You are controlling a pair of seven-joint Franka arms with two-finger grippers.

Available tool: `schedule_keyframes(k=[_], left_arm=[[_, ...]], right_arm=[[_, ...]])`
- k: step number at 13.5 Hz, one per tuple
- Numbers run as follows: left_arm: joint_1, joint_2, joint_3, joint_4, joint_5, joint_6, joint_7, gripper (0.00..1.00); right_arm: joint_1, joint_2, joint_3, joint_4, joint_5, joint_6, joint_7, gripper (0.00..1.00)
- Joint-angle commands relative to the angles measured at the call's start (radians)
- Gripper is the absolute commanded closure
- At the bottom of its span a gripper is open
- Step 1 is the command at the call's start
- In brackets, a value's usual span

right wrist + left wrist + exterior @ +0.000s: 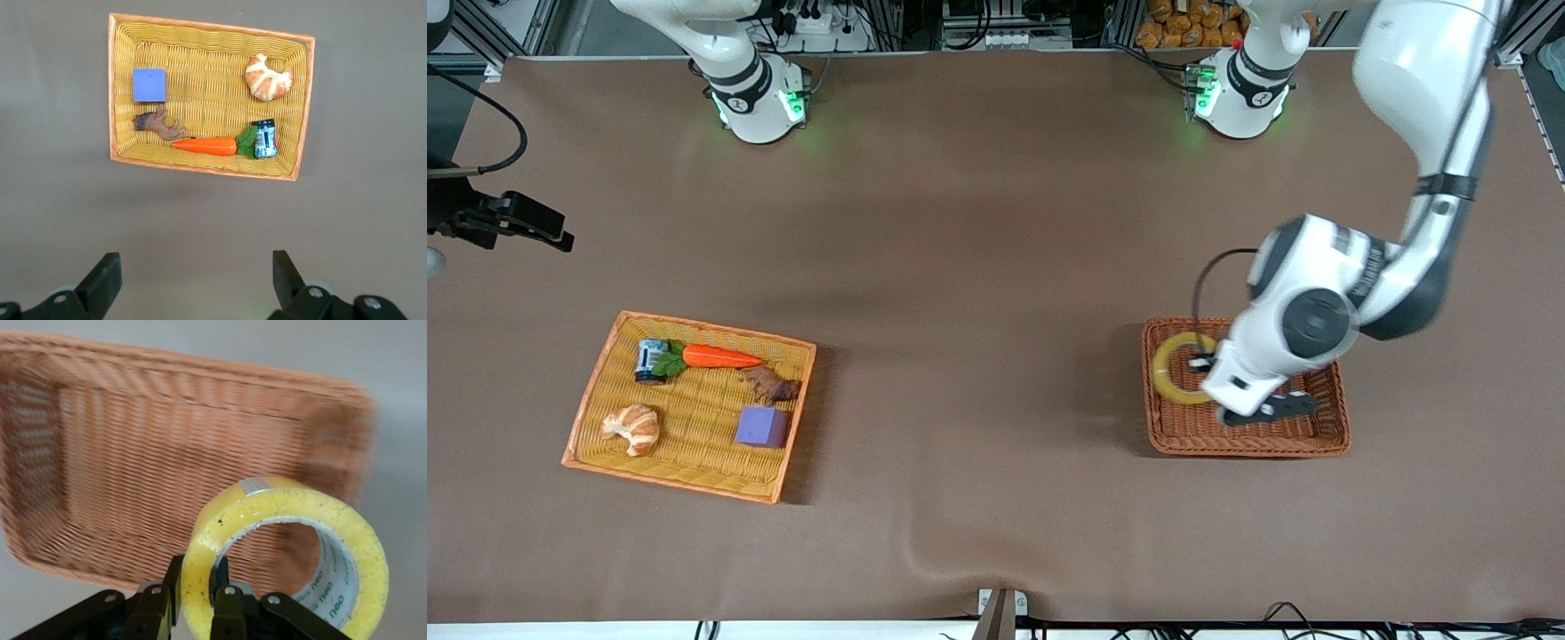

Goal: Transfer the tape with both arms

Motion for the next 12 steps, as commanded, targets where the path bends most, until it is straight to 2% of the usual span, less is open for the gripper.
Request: schedule_keyframes(k=[1,3,4,5,6,8,10,12], left_arm=[[0.095,0.006,-0.021,-0.038,-0.001,0.037,0.141,1.0],[0.117,0.034,-0.021,-0.085,-0.004,0.098,0.146,0.97],[0.131,0.058,-0.021,-0.107,-0.003,0.147,0.149,0.8],[0.14,0.065,-0.019,-0.125,0.002,0.192,0.163,0.23],[0.144,0.062,-0.019,-0.131,0.001,0.203,0.178,0.0],[0.154,0.001,-0.048,-0.131,-0.004,0.147,0.215,0.0],[0.157,-0.114,-0.117,-0.116,-0.01,0.001,0.22,0.0],[0.154,-0.235,-0.139,-0.073,-0.007,-0.076,0.238,0.0]], right_arm=[[-0.006,0.0,0.005,-0.004,0.006,0.0,0.02,0.0],[-0.006,-0.003,0.005,-0.004,0.006,-0.002,0.02,0.0],[-0.006,-0.003,0.005,-0.005,0.007,-0.002,0.02,0.0],[-0.007,-0.005,0.003,-0.008,0.012,-0.002,0.02,0.0],[-0.007,-0.006,0.003,-0.019,0.012,0.003,0.018,0.0],[-0.007,-0.021,0.003,-0.042,0.012,0.025,0.017,0.0],[-0.006,-0.04,0.003,-0.071,0.012,0.05,0.016,0.0],[-0.006,-0.04,0.003,-0.071,0.012,0.049,0.016,0.0]])
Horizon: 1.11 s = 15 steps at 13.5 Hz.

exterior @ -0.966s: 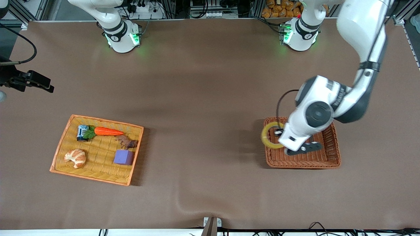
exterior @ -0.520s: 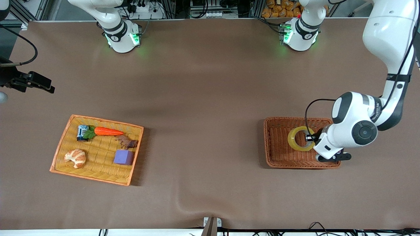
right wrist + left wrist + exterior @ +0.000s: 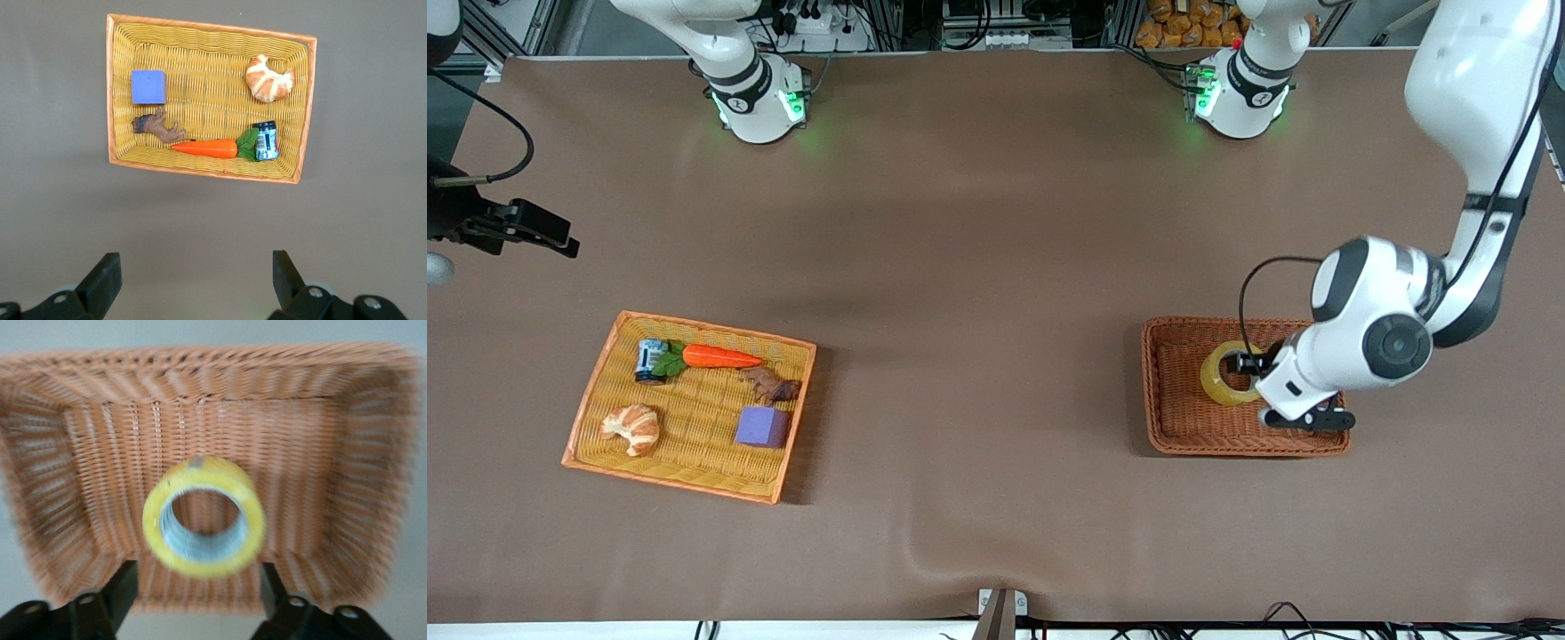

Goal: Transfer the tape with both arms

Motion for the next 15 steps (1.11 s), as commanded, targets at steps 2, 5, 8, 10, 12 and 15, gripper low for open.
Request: schedule_keyframes(k=[2,5,8,10,12,15], left_arm=[[0.012,-0.222,-0.018,0.07,-0.043,-0.18,0.167,0.0],[0.087,-0.276,-0.018,0.184,-0.172,-0.336,0.206,0.0],[0.101,-0.357,-0.007,0.187,-0.165,-0.392,0.206,0.0],[0.107,-0.391,0.003,0.187,-0.165,-0.433,0.205,0.0],[0.11,-0.408,0.01,0.185,-0.166,-0.439,0.205,0.0],[0.111,-0.42,0.01,0.185,-0.168,-0.446,0.205,0.0]], right_arm=[[-0.004,-0.036,0.004,-0.039,0.01,0.013,0.015,0.0],[-0.006,-0.035,0.004,-0.034,0.01,0.01,0.015,0.0],[-0.003,-0.035,0.006,-0.031,0.009,0.005,0.018,0.0],[-0.001,-0.035,0.006,-0.028,0.009,0.005,0.019,0.0],[-0.001,-0.035,0.006,-0.025,0.009,0.001,0.019,0.0],[-0.003,-0.035,0.006,-0.016,0.009,-0.007,0.019,0.0]])
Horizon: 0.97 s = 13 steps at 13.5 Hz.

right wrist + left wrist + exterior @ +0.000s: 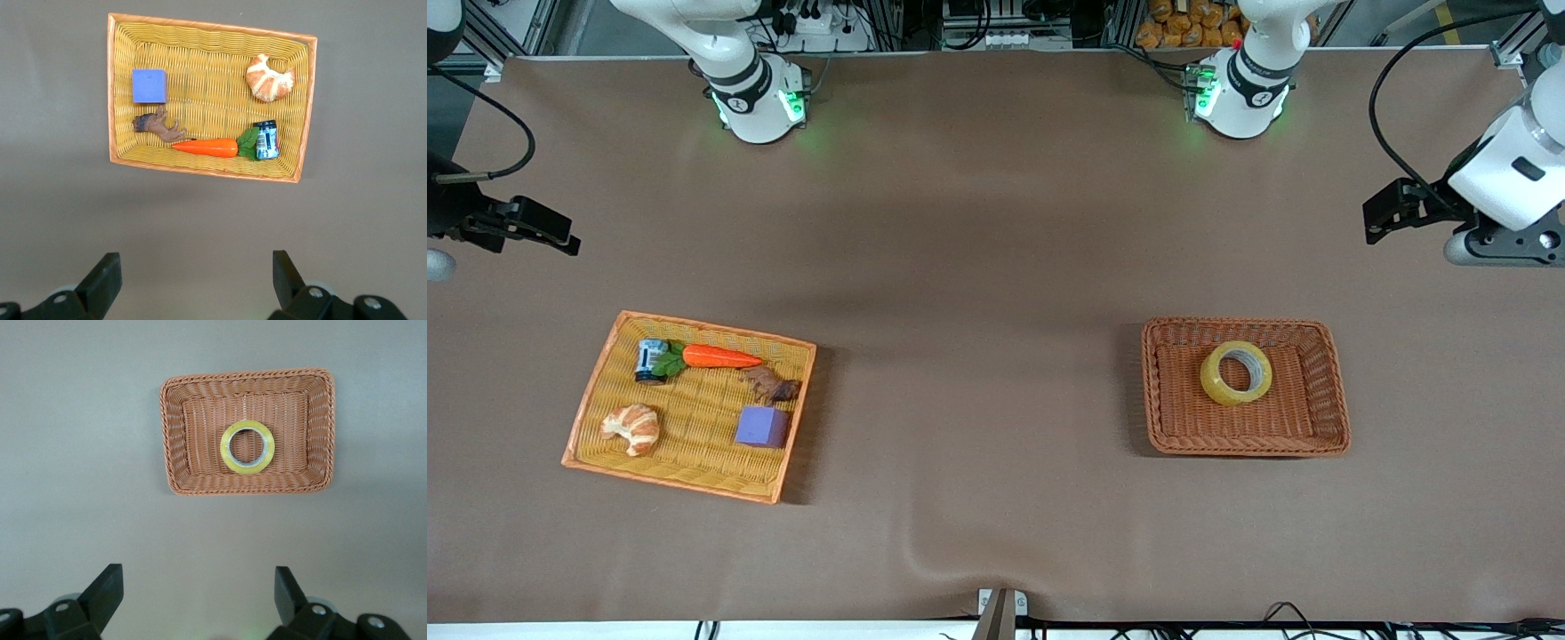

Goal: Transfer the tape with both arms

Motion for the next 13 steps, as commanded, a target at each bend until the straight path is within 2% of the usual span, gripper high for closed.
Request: schedule_keyframes(k=[1,2,3,4,5,6,7,13], left_arm=[[0.011,-0.025,0.004,-0.01,-0.032,-0.012,0.013,0.0],[-0.004,-0.05,0.034,-0.016,-0.035,-0.012,0.02,0.0],[-0.093,-0.065,0.103,-0.027,-0.037,-0.012,0.013,0.0],[-0.215,-0.068,0.231,-0.027,-0.038,-0.012,0.01,0.0],[-0.303,-0.07,0.328,-0.025,-0.04,-0.012,0.016,0.0],[-0.355,-0.071,0.385,-0.025,-0.04,-0.012,0.02,0.0],[-0.379,-0.071,0.409,-0.025,-0.04,-0.012,0.021,0.0],[-0.367,-0.068,0.407,-0.025,-0.11,-0.057,0.001,0.0]], right_arm=[[-0.003,-0.023,0.004,-0.007,0.01,-0.006,0.019,0.0],[-0.003,-0.023,0.004,-0.007,0.01,-0.005,0.019,0.0],[-0.003,-0.023,0.004,-0.007,0.01,-0.005,0.019,0.0],[-0.003,-0.023,0.004,-0.007,0.01,-0.006,0.019,0.0],[-0.003,-0.023,0.004,-0.007,0.01,-0.008,0.019,0.0],[-0.003,-0.023,0.004,-0.007,0.01,-0.009,0.019,0.0],[-0.003,-0.023,0.004,-0.007,0.01,-0.009,0.019,0.0],[-0.001,-0.023,0.007,-0.007,0.01,-0.008,0.019,0.0]])
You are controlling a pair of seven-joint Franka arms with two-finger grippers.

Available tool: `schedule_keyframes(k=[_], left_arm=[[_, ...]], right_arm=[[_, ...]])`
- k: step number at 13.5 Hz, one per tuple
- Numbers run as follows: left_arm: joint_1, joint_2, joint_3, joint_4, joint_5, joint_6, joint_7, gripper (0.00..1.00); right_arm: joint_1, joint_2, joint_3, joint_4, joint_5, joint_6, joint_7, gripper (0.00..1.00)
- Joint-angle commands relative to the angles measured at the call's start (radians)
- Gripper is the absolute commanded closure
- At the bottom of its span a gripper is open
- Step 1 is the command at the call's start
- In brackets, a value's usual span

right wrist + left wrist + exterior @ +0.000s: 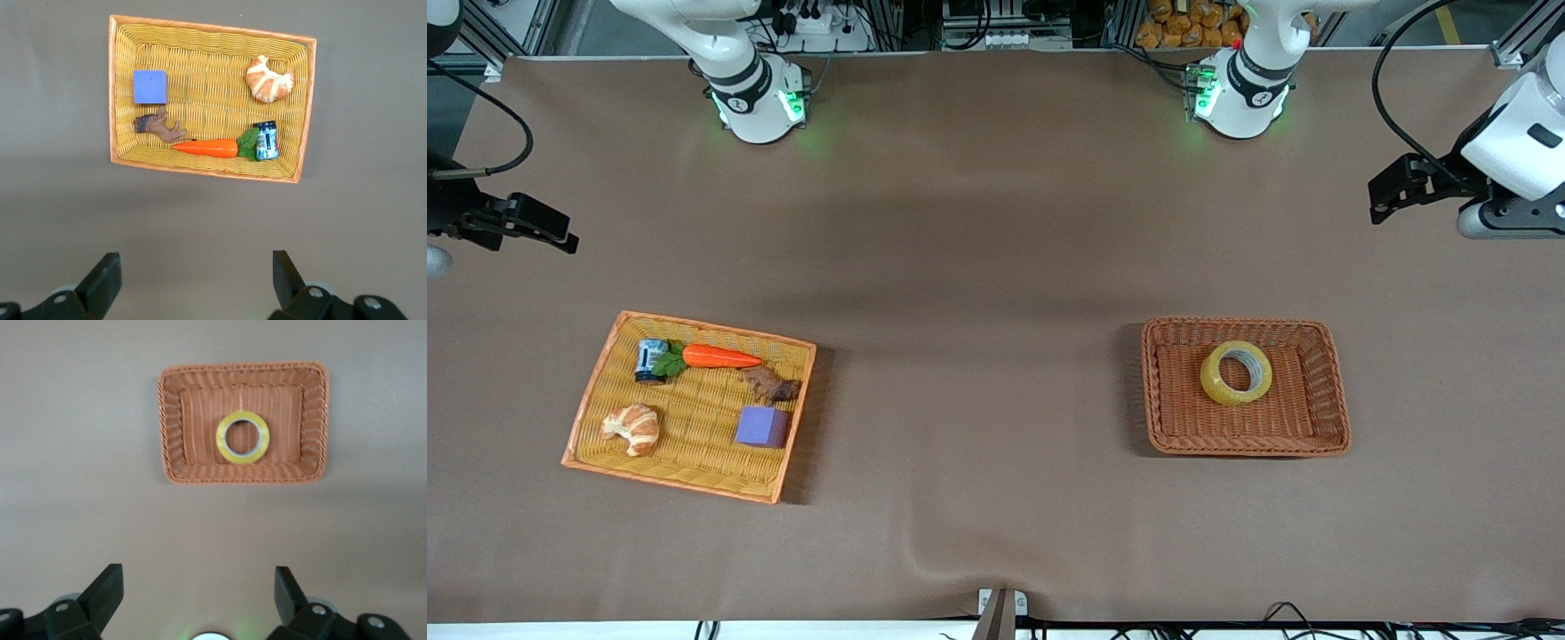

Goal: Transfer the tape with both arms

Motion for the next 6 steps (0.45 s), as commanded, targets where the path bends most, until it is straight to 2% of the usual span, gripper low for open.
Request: schedule_keyframes(k=[1,6], left_arm=[[-0.001,-0.021,0.011,-0.012,-0.048,-0.022,-0.001,0.0],[0.001,-0.015,0.017,-0.003,-0.027,-0.025,0.013,0.0]], right_arm=[[0.0,-0.02,0.007,-0.007,0.009,-0.006,0.019,0.0],[0.008,-0.02,0.005,-0.006,0.007,-0.007,0.019,0.0]])
